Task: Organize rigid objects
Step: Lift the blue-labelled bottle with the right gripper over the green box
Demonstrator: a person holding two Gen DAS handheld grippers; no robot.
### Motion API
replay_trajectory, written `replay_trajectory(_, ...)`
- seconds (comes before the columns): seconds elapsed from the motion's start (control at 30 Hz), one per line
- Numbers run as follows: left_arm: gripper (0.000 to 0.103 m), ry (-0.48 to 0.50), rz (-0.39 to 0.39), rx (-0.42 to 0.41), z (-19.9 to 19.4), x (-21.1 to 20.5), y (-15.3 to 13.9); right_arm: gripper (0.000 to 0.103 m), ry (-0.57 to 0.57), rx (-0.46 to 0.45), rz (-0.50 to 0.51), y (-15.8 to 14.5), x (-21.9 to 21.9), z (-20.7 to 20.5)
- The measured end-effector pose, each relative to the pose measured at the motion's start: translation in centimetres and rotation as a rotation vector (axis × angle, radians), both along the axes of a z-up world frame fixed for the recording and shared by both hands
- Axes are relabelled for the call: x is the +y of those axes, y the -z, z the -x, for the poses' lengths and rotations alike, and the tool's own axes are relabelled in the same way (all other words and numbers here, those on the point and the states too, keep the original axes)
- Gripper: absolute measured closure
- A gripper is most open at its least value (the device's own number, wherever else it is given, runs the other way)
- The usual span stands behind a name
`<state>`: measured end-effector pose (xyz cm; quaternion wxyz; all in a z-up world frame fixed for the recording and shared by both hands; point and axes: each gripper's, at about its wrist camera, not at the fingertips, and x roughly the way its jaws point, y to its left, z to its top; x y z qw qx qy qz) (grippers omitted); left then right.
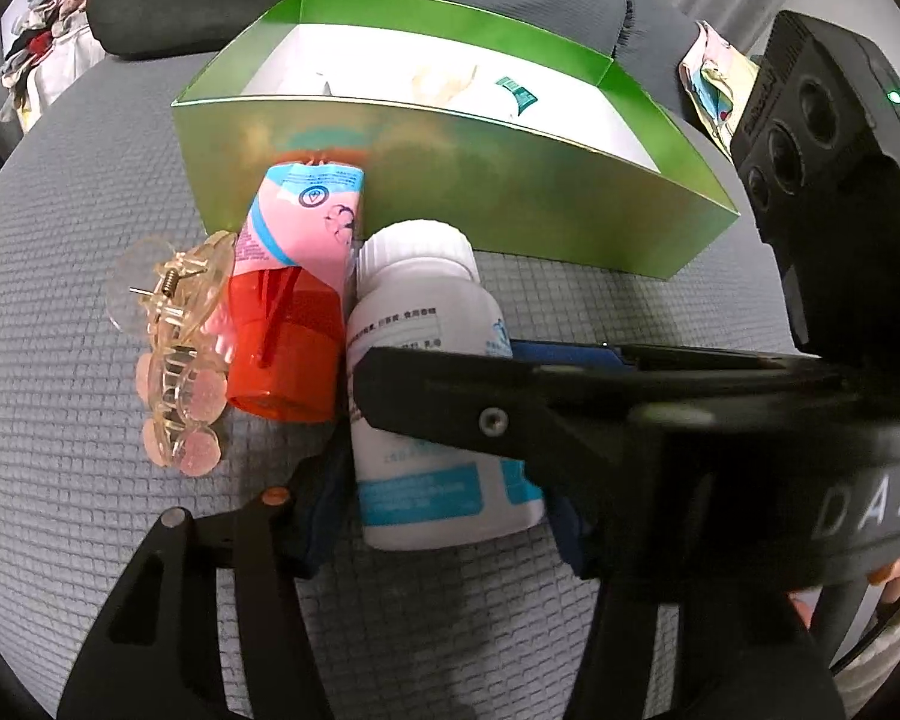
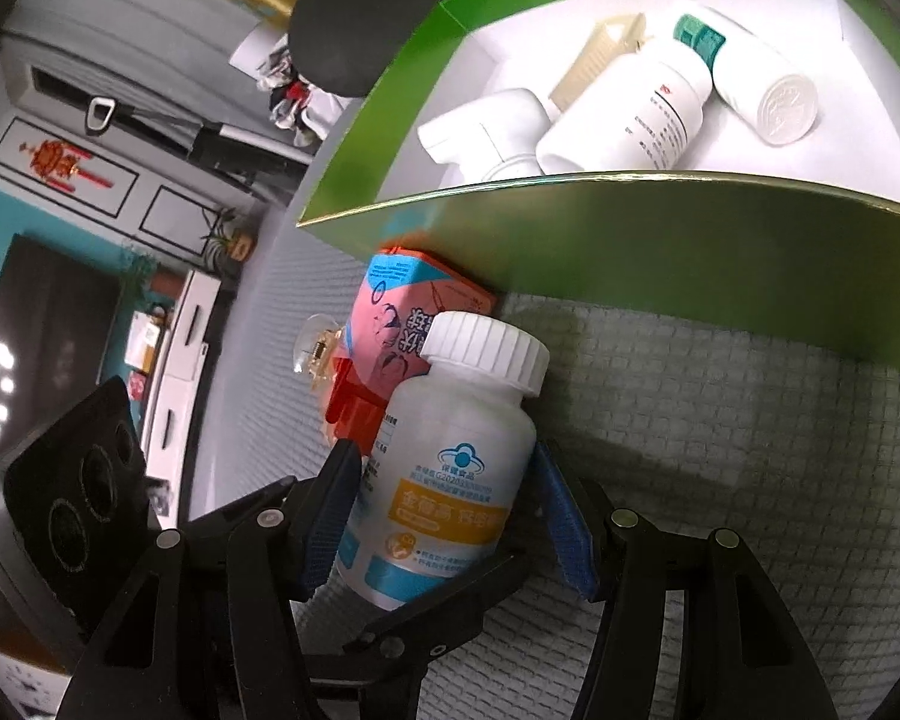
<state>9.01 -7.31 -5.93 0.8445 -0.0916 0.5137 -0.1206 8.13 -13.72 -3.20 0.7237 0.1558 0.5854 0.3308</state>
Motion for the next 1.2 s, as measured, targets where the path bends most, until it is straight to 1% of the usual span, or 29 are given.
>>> replay_trajectory(0.13,0.047,0.008,0.009,-0.015,1.0,0.0,-0.3,0.042,-0.001,-0.024,0.002,-0.6,-0.1,0.6)
replay_trajectory(0.17,0.047,0.011,0.012,-0.02,1.8,0.5,-0.3,0.042,0.0,-0.028,0.003,-0.8,-0.1,0.8)
replay_trajectory(0.3,0.047,0.024,0.016,-0.042,3.0,0.1,-1.2,0.042,0.018,-0.047,-0.014,-1.7,-0.8,1.6)
replay_trajectory(0.57,0.047,0.065,0.003,-0.113,5.6,-1.8,-4.4,0.042,0.045,-0.121,-0.023,-4.8,-2.0,4.1)
replay_trajectory(0.77,0.047,0.086,-0.003,-0.163,7.3,-2.3,-6.0,0.042,0.068,-0.175,-0.038,-7.2,-3.2,5.5)
replay_trajectory(1.2,0.047,0.106,-0.025,-0.233,7.3,-3.0,-8.9,0.042,0.092,-0.259,-0.058,-10.6,-4.3,6.2)
